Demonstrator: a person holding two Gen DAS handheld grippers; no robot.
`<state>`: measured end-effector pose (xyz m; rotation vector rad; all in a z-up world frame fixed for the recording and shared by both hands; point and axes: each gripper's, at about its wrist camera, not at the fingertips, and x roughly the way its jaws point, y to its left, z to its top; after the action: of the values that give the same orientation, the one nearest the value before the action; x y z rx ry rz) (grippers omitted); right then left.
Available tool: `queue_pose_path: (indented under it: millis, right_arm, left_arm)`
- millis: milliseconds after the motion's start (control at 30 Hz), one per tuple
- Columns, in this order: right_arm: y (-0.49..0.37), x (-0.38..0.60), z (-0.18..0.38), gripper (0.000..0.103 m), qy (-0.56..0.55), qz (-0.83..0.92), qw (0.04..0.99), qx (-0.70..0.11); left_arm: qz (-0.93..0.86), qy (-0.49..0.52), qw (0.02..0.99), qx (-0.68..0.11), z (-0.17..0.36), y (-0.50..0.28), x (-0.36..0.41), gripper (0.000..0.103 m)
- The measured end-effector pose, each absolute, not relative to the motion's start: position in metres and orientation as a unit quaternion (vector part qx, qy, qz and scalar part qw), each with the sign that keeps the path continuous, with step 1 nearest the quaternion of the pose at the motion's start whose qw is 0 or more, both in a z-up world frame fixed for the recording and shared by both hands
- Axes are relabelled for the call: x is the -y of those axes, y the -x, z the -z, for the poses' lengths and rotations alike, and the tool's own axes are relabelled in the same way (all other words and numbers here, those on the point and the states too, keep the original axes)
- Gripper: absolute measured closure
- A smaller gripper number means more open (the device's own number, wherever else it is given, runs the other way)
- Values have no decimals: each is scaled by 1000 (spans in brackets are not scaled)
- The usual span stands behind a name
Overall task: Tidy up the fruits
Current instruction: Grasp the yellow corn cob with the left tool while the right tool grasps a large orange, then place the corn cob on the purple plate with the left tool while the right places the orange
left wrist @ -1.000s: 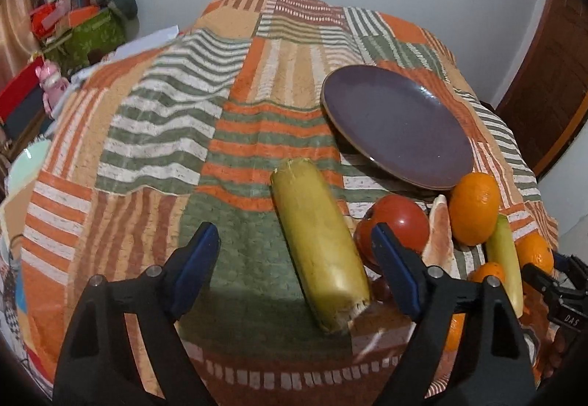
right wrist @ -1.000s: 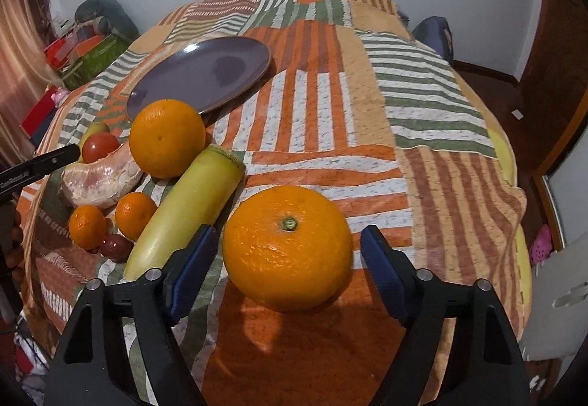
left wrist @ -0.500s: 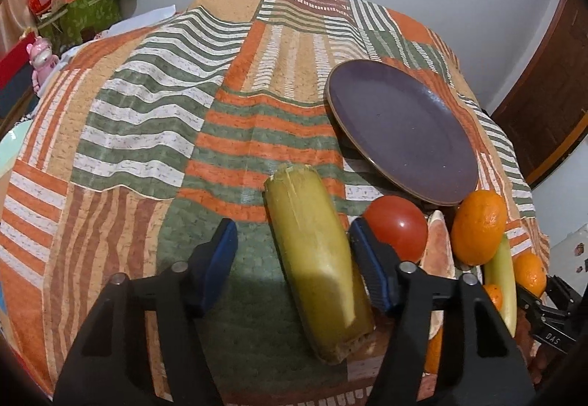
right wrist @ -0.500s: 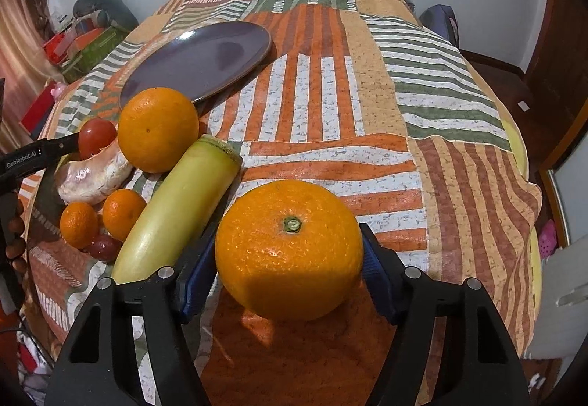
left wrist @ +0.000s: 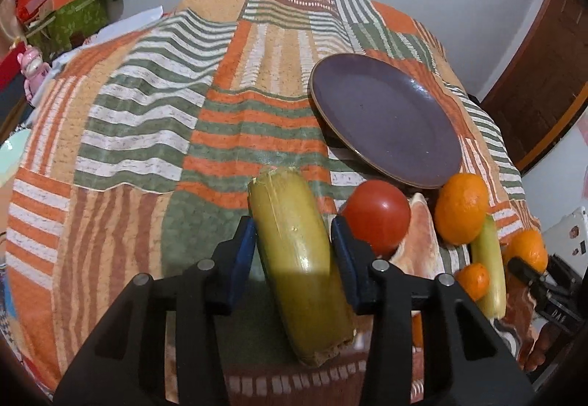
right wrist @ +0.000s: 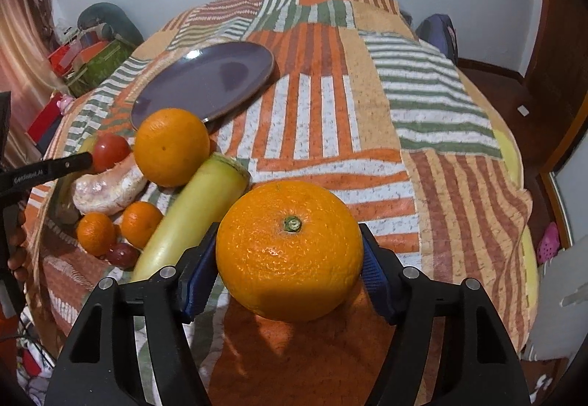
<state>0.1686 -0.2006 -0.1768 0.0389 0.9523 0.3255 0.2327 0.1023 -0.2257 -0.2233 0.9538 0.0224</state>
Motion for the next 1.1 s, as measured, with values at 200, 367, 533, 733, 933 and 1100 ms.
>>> queue_pose_path:
  millis: [200, 367, 533, 733, 933, 1100]
  right_arm:
    - [-168, 198, 153, 37, -14, -161, 890, -426]
    - [-170, 195, 130, 37, -15, -164, 905, -392]
    - [-174, 192, 117, 37, -17, -166, 913, -371]
    - [-182, 188, 111, 37, -17, -167, 918, -360]
    - [-197, 182, 101, 37, -13, -169, 925, -340]
    - [-211, 174, 97, 37, -14, -178, 926, -331]
  left_arm:
    - [-8, 95, 900, -425, 194, -212, -99, 65]
    - [-3, 75, 914, -398, 170, -201, -90, 68]
    - [-2, 80, 913, -400, 170, -198, -91, 69]
    - [-3, 78, 919, -387, 162, -197, -90, 70]
    - [6, 69, 927, -369, 148, -207, -84, 70]
    - [17, 66, 932, -357, 139, -222, -77, 70]
